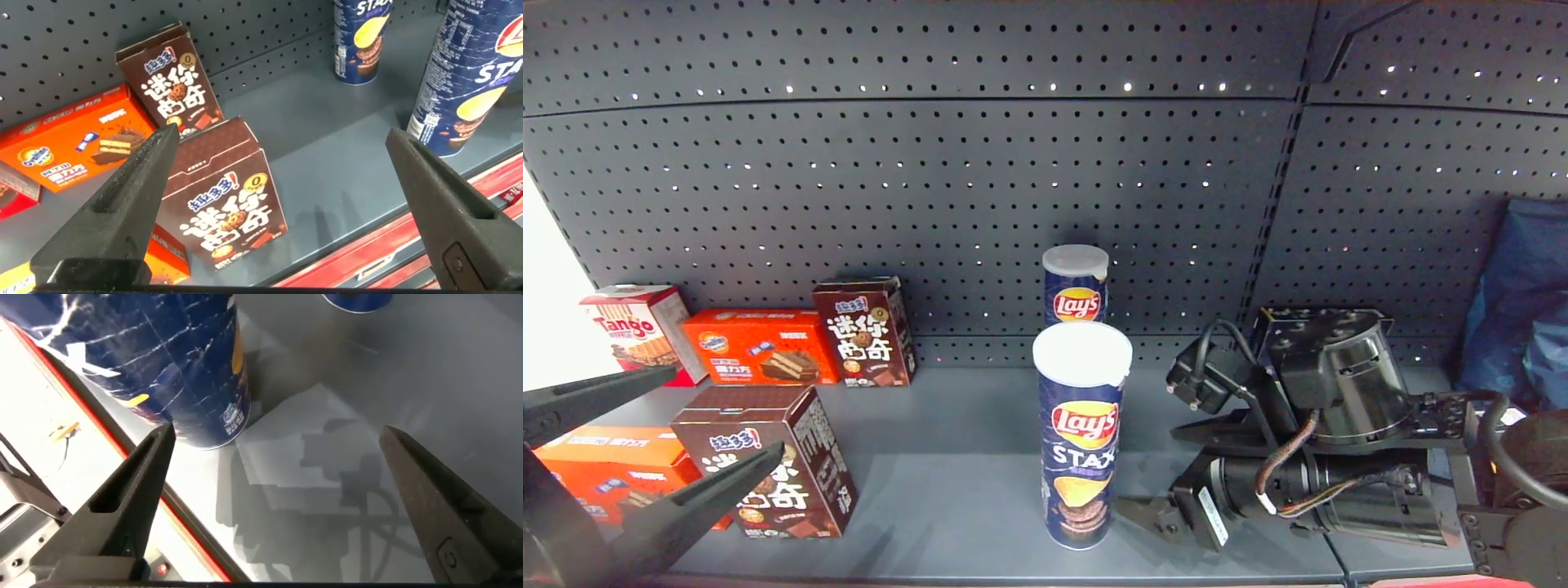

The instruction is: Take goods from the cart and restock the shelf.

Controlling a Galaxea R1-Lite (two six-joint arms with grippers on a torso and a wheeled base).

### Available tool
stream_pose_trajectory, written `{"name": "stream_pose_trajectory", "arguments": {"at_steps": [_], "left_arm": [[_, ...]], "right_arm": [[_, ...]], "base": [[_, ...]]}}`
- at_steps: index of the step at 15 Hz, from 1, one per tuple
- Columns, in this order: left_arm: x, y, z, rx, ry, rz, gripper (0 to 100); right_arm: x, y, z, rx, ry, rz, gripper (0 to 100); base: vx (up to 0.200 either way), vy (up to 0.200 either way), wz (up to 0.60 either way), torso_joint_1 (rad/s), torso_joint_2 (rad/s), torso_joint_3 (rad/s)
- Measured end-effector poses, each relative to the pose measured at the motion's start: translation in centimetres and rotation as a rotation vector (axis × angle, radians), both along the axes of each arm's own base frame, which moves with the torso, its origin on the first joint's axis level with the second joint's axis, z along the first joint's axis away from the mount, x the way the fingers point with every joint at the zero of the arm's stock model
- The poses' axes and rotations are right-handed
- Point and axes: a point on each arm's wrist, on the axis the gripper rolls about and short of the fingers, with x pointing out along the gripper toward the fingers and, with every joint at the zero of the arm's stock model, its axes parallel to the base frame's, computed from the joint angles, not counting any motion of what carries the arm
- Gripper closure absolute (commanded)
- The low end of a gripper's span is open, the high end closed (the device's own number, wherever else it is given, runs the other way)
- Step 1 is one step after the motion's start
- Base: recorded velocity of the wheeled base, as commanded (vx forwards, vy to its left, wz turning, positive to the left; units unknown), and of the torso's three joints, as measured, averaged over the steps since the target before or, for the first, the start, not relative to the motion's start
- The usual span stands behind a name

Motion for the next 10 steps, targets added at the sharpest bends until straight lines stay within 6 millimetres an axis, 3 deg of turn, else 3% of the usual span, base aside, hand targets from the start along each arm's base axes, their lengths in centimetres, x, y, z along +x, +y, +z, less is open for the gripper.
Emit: {"name": "stream_pose_trajectory", "arguments": {"at_steps": [10], "left_arm": [[-0.06,0.04,-0.14,-0.008,0.006,0.004,0]], "right_arm": [[0.41,-0.61,0.33,0.009,-0.008,-0.028,0]], "base": [[0.000,0.000,0.00,0.000,0.00,0.000]]}}
